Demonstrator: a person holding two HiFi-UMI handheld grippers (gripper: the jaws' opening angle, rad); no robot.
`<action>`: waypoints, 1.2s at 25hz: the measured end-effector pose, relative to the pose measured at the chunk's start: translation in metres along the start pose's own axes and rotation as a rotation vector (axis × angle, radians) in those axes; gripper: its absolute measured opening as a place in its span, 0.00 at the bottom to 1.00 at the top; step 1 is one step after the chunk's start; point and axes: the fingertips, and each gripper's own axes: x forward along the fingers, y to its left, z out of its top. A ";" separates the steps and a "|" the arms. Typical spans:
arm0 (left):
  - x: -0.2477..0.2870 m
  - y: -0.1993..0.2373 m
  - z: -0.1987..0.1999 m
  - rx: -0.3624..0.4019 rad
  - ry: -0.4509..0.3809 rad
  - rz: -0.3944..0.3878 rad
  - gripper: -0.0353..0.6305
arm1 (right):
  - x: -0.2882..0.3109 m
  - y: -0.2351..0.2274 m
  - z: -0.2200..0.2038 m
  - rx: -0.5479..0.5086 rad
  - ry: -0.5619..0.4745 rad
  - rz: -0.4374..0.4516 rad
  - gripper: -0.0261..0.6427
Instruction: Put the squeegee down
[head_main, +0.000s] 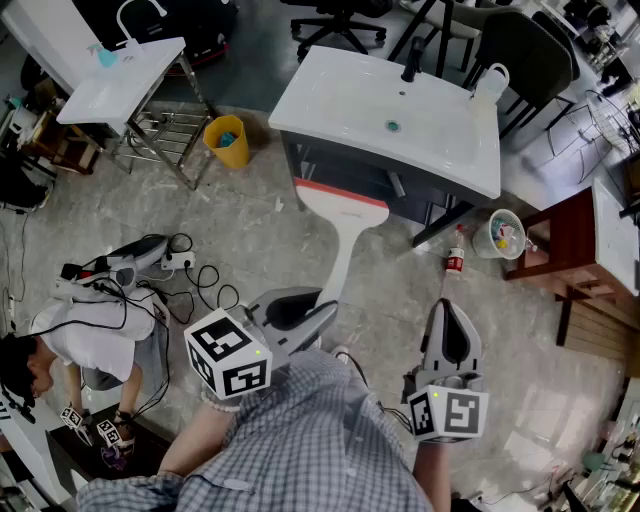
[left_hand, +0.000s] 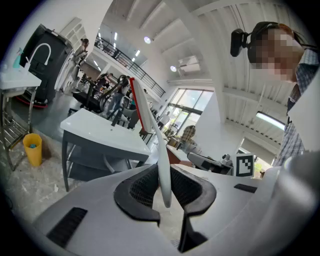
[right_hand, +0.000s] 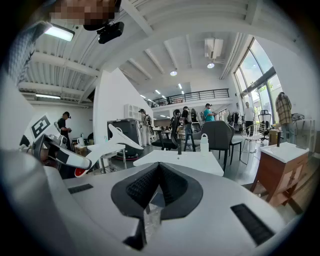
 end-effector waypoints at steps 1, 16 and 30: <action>0.000 0.000 0.000 0.001 0.002 -0.002 0.16 | 0.000 0.000 0.000 0.002 -0.001 -0.001 0.05; 0.002 0.002 0.001 -0.005 0.005 -0.012 0.16 | 0.003 0.004 0.004 0.033 -0.014 0.022 0.05; -0.001 0.013 0.011 0.012 0.021 -0.065 0.16 | -0.003 0.006 0.000 0.064 -0.013 -0.072 0.05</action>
